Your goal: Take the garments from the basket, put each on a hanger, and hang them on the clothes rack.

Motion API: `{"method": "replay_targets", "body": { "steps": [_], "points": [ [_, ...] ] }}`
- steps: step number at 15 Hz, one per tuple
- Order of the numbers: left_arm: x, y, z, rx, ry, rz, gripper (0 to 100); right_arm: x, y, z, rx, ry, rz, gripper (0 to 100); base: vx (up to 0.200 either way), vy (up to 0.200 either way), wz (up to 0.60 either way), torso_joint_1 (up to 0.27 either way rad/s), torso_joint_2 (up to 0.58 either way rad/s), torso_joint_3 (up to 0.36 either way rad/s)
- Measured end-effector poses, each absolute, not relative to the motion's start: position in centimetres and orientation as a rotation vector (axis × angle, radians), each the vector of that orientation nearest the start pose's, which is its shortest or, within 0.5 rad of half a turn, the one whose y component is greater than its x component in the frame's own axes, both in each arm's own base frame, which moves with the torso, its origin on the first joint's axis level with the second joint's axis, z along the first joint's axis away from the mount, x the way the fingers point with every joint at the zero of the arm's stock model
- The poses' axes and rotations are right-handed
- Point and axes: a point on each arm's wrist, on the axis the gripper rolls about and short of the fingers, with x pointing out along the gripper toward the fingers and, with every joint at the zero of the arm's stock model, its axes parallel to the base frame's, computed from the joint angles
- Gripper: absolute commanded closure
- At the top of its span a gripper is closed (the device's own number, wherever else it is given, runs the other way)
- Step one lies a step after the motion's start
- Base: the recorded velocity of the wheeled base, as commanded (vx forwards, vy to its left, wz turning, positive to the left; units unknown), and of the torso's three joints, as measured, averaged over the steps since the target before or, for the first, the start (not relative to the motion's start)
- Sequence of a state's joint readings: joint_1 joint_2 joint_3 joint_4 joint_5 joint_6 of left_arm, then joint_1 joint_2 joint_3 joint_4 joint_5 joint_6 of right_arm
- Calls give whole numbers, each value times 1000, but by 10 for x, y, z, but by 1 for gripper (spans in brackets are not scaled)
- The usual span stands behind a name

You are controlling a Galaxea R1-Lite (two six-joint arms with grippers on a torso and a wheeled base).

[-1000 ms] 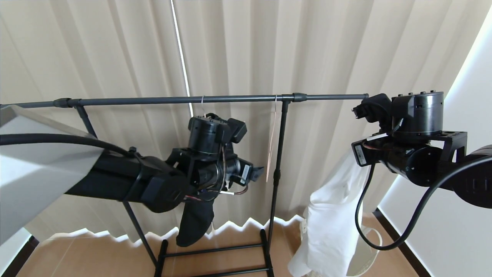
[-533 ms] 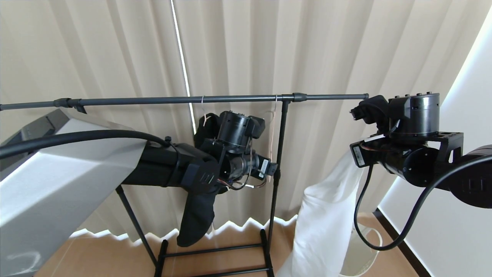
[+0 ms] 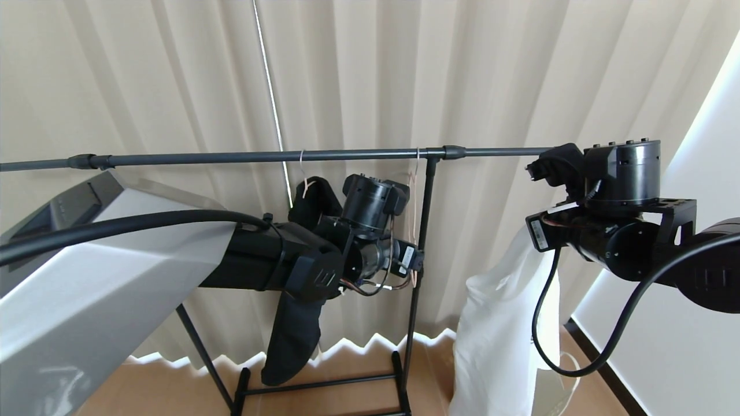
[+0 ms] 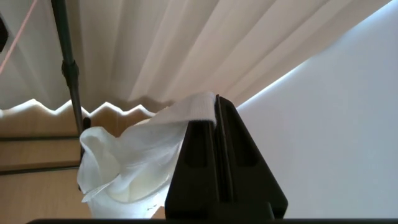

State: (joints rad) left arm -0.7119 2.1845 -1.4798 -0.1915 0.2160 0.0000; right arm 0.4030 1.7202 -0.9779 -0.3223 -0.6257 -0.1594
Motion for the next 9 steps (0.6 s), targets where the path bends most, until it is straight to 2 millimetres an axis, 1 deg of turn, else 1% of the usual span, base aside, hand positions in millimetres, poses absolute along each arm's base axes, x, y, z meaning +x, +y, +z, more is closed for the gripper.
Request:
{"method": "replay_targets", "body": {
  "steps": [1,9],
  "points": [
    [339,-286,138,230,468,-481,0,294,111,193,-366,387,-190,100,200,0,0,17,12,2],
    [339,-287,135,198,460,-469,0,294,112,191,-368,391,-188,100,0,0,0,0,0,0]
  ]
}}
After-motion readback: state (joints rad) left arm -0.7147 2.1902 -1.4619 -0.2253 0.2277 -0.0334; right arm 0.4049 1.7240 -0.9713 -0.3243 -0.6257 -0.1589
